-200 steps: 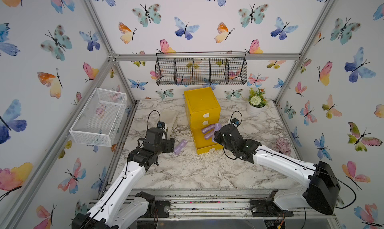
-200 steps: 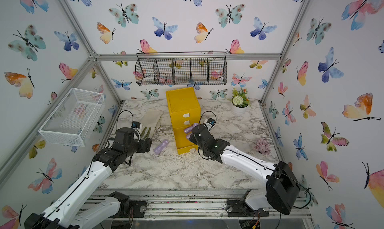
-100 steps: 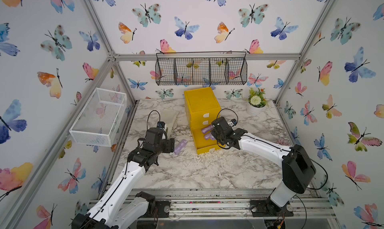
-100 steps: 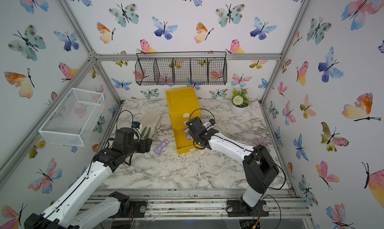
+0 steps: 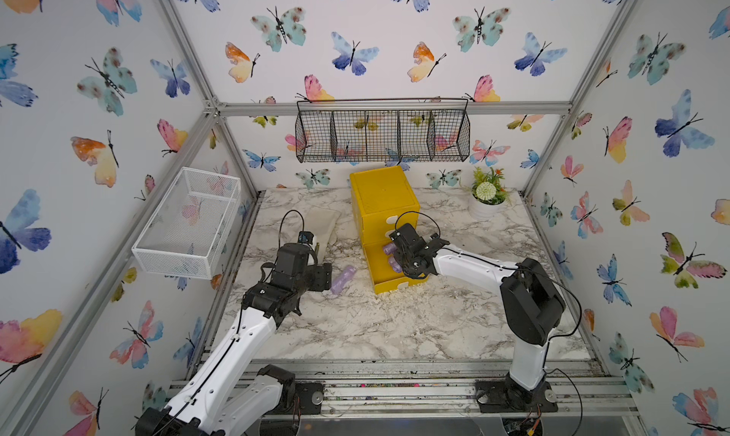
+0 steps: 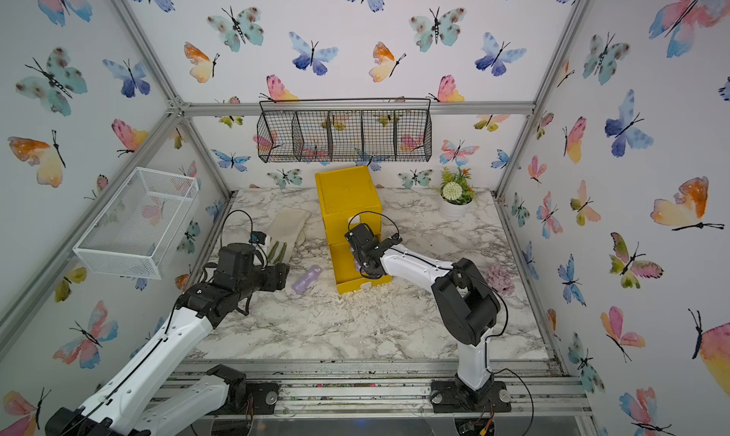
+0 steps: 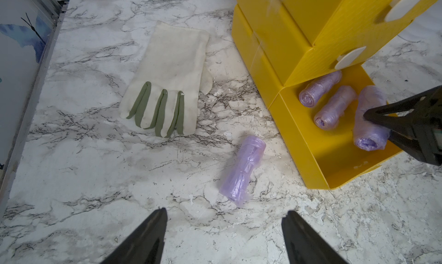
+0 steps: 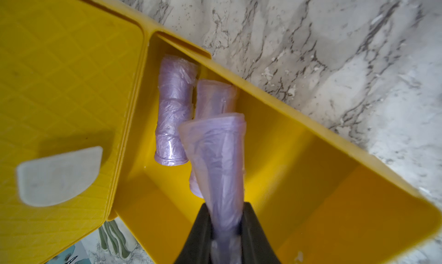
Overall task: Sort the rolls of trash bags by color and place them into the drawer
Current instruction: Place the roll of trash bags in the drawer.
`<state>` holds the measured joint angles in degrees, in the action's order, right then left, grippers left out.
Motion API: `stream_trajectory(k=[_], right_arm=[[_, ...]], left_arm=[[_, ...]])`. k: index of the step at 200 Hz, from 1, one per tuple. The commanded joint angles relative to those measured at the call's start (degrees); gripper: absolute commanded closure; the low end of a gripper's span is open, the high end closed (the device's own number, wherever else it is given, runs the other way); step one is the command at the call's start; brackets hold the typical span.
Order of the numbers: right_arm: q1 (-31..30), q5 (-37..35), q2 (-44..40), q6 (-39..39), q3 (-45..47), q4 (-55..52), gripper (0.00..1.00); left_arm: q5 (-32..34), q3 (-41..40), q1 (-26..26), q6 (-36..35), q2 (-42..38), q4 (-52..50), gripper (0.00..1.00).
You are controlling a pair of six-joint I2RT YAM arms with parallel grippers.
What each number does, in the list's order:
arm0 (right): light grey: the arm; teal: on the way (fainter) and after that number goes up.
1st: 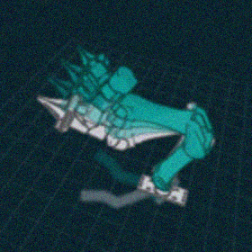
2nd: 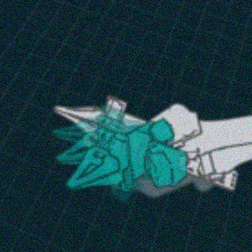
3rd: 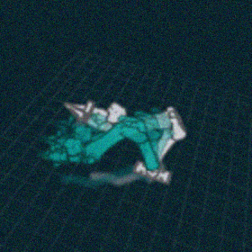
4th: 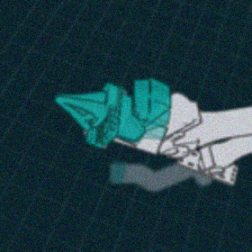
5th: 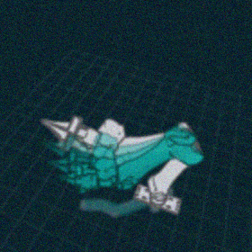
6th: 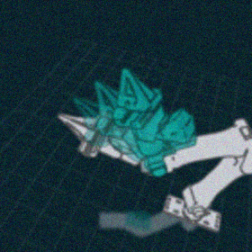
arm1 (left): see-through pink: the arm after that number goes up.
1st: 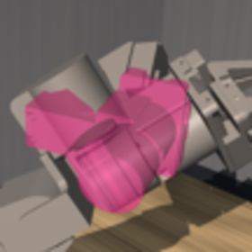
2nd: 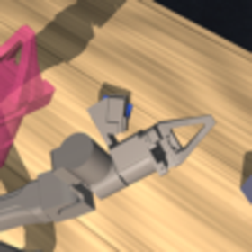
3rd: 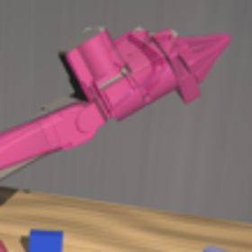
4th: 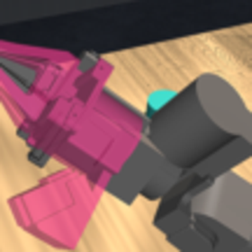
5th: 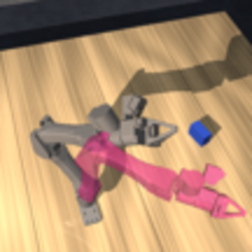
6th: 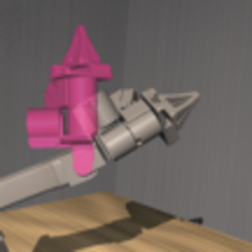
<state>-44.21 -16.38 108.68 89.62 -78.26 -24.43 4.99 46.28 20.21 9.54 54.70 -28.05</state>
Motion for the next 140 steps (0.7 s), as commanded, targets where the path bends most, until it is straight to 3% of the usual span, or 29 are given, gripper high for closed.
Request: stream_trajectory(k=[1, 140], right_arm=[[0.6, 0.5, 0.4, 1.3, 0.7, -0.8, 0.78], [1.4, 1.4, 4.4, 0.6, 0.6, 0.4, 0.73]], left_arm=[[-0.5, -0.5, -0.3, 0.4, -0.9, 0.6, 0.2], [-0.7, -0.6, -0.3, 0.4, -0.6, 0.6, 0.2]])
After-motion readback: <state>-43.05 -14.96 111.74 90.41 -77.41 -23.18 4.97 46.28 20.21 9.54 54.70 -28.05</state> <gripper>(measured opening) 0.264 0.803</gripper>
